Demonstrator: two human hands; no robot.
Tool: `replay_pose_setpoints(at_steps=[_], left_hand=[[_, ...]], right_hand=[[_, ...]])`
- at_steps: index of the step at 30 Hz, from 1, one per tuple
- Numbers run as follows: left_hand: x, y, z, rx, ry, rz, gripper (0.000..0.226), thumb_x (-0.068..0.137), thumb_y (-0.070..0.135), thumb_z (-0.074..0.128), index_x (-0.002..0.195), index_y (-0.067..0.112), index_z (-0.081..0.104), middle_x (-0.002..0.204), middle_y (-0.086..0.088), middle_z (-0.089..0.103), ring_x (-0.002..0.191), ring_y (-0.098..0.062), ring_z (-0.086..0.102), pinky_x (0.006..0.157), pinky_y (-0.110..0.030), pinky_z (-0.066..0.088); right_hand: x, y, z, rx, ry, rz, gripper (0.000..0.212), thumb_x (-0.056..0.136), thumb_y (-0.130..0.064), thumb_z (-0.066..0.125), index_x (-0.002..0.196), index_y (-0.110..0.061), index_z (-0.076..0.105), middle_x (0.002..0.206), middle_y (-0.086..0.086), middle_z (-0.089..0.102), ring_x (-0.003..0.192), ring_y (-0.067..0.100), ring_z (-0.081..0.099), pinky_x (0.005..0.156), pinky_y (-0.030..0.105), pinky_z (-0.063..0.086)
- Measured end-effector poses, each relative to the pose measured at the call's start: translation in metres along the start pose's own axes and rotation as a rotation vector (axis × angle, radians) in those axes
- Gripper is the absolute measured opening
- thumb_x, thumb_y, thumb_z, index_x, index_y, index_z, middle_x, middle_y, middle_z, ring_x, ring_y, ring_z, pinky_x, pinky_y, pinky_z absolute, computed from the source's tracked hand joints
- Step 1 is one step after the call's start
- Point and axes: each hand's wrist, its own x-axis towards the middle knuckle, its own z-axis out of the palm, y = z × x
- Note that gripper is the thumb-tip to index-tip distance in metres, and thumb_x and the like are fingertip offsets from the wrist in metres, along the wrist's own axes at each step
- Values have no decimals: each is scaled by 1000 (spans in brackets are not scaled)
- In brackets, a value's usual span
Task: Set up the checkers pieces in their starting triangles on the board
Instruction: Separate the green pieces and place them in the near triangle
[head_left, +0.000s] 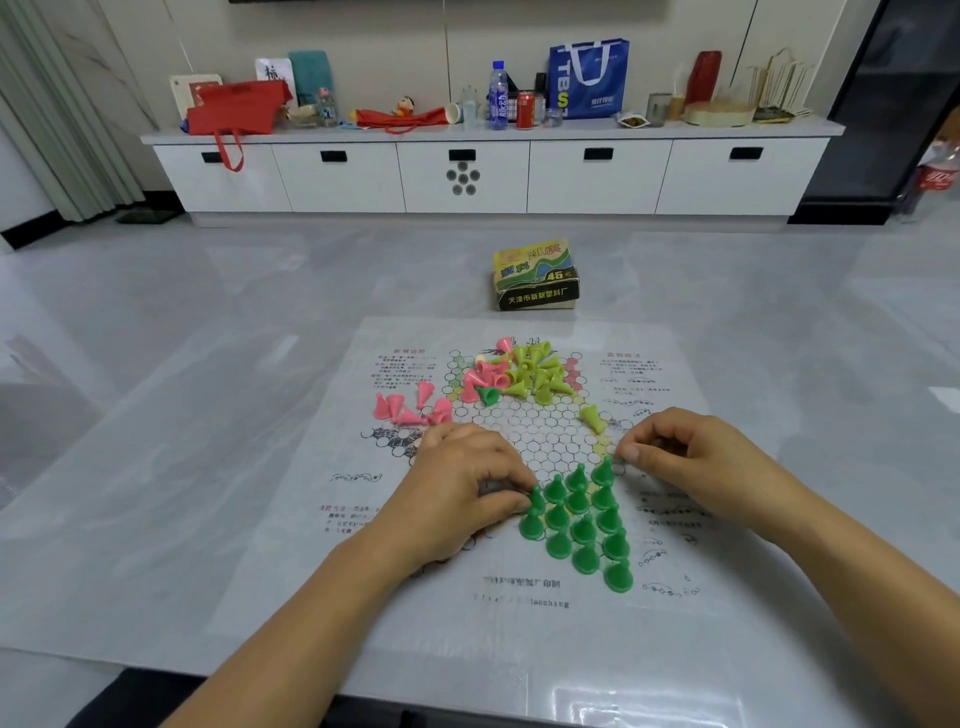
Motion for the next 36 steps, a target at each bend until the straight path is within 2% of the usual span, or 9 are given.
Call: replay_pose_setpoints(at_steps=[4, 8, 13, 17, 19, 22, 25, 30, 36], left_hand=[[0, 0, 0, 13, -2, -1, 24, 68, 45, 61, 87, 32, 70, 77, 34, 52, 91, 16, 43, 97, -20, 18], [-2, -3, -5, 39, 4, -17, 37, 71, 52, 53, 96, 29, 68, 89, 30, 51, 98, 6, 45, 99, -25, 23], [-2, -11, -16, 261, 66, -97, 14, 84, 23, 58, 93, 18, 67, 106, 5, 59, 112, -16, 44, 96, -26, 21], [2, -18, -23, 342, 209, -296, 31, 88, 19, 53, 119, 20, 54, 125, 0, 49, 123, -18, 35, 100, -28, 21], [4, -18, -26, 351, 270, -371, 34, 89, 22, 53, 123, 20, 49, 130, 0, 46, 126, -19, 32, 101, -31, 21], [3, -18, -30, 328, 308, -378, 31, 88, 28, 54, 119, 22, 51, 129, 2, 46, 125, -17, 31, 101, -30, 21], [-1, -19, -31, 326, 277, -346, 27, 88, 33, 53, 114, 24, 54, 126, 4, 46, 124, -14, 32, 102, -30, 21], [-1, -23, -33, 329, 228, -370, 29, 90, 37, 49, 116, 25, 53, 131, 5, 43, 129, -13, 28, 104, -30, 20], [-1, -23, -36, 270, 246, -344, 28, 87, 36, 53, 113, 24, 54, 124, 8, 47, 122, -10, 34, 100, -25, 21]], right_hand=[[0, 0, 0, -10, -2, 2, 9, 85, -24, 61, 84, -18, 67, 68, -8, 54, 58, 6, 43, 50, 7, 37], [0, 0, -1, -9, -10, -2, 8, 85, -24, 61, 84, -18, 67, 68, -6, 55, 56, 4, 44, 49, 8, 36], [0, 0, -1, 25, -22, -5, 10, 85, -22, 60, 84, -15, 67, 61, -9, 52, 43, -6, 42, 44, 4, 32], [1, 0, -1, 48, 18, -16, 9, 86, -21, 59, 82, -22, 67, 75, -7, 65, 61, 2, 52, 58, 12, 41], [3, -2, -1, 38, 87, -51, 11, 86, -19, 58, 80, -25, 65, 79, -8, 66, 66, 2, 56, 59, 11, 42], [15, -16, 1, -64, 125, -160, 9, 87, -20, 58, 82, -25, 63, 79, -13, 62, 65, -10, 53, 58, 5, 40], [38, -38, 14, -211, 65, -247, 6, 87, -23, 58, 87, -21, 64, 82, -12, 60, 73, 1, 52, 63, 11, 40], [86, -68, 50, -459, -34, -337, 18, 83, -32, 61, 93, -16, 63, 95, -2, 62, 84, 13, 54, 75, 26, 45], [105, -74, 66, -736, 8, -365, 22, 82, -34, 61, 93, -15, 62, 99, 3, 62, 91, 22, 56, 79, 34, 46]])
